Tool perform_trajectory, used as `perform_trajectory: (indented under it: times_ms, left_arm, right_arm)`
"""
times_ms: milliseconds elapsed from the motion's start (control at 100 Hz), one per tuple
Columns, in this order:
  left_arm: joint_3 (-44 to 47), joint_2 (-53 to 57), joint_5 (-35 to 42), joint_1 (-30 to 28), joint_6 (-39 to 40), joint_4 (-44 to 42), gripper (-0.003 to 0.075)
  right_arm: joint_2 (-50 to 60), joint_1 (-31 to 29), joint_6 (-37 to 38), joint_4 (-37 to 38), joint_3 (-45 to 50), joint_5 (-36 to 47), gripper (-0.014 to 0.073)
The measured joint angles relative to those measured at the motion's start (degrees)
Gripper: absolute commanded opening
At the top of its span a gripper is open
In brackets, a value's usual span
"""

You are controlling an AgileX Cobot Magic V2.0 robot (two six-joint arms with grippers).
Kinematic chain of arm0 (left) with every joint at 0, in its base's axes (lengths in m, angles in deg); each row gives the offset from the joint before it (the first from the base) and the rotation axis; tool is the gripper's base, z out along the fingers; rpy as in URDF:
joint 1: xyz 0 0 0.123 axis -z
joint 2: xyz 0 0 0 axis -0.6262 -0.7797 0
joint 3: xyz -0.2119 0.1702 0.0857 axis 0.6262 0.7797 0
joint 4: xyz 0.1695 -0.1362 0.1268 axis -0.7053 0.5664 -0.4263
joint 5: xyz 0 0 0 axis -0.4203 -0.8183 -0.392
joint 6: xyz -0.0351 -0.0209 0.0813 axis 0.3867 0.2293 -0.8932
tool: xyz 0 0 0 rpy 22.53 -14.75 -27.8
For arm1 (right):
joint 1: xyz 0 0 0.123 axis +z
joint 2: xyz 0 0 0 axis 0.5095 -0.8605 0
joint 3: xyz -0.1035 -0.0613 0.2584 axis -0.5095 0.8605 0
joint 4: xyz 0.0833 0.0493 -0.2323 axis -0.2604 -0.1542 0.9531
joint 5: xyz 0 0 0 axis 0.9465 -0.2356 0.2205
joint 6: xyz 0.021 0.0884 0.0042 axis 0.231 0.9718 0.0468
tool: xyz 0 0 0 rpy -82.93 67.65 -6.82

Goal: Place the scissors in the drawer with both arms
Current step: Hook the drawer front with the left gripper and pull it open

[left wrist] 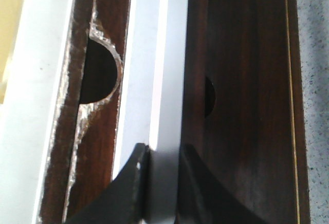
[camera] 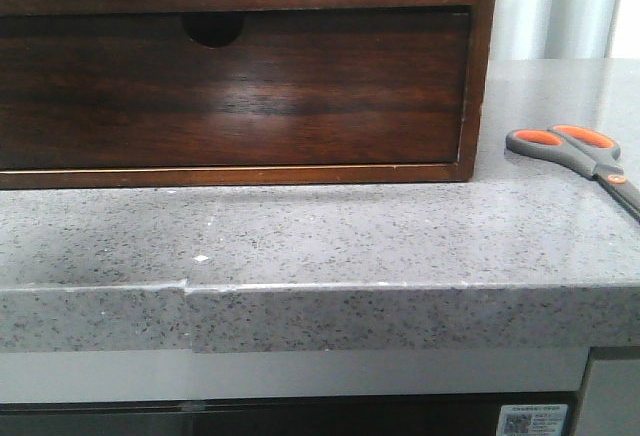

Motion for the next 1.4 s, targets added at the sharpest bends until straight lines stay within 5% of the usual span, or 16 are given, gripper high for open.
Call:
perform_trajectory:
  times_ms: [1120,1400]
  left_arm:
    - [14.2,17.5,10.9,0.0,-1.0,-1.4,-0.0015]
    - [14.3,17.4,12.2,0.0,-0.2,-1.4,0.0288]
  right_arm:
    - [0.0,0.0,0.0,0.0,0.0,-0.3,-0.0041]
    - [0.0,0.0,0.0,0.0,0.0,-0.3,-0.0041]
